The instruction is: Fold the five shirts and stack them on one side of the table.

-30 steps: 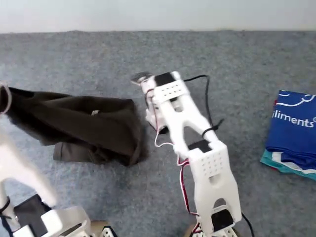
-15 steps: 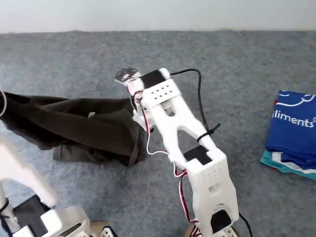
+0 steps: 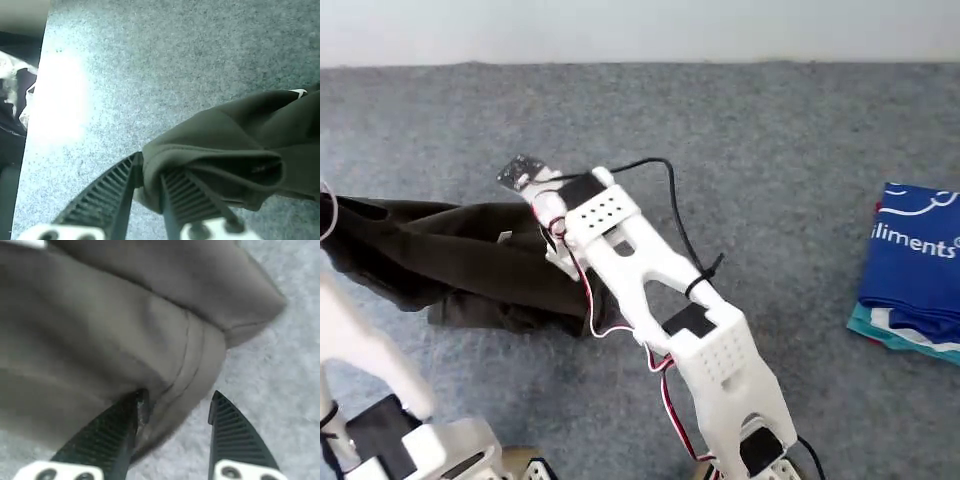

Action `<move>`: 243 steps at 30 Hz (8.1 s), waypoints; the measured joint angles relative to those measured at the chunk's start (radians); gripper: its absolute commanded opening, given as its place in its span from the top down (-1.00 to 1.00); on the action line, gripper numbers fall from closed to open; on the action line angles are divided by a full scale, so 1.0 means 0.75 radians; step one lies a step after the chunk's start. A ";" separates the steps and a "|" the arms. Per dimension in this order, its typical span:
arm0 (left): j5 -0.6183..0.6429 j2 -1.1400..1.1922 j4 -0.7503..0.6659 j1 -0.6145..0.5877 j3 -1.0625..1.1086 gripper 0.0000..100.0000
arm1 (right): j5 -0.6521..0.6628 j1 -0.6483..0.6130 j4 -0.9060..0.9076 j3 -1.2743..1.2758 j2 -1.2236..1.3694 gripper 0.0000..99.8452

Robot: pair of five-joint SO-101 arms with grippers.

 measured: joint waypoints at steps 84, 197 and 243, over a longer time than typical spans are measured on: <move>0.057 -0.992 -0.612 0.421 1.827 0.97 | 0.340 0.194 0.331 0.381 -0.393 0.51; 0.131 -1.000 -0.694 0.428 0.577 0.97 | 0.859 0.855 0.362 -0.188 -1.258 0.98; -0.630 -0.996 -0.912 0.622 -0.143 0.97 | 0.929 0.949 0.372 0.068 -2.087 0.98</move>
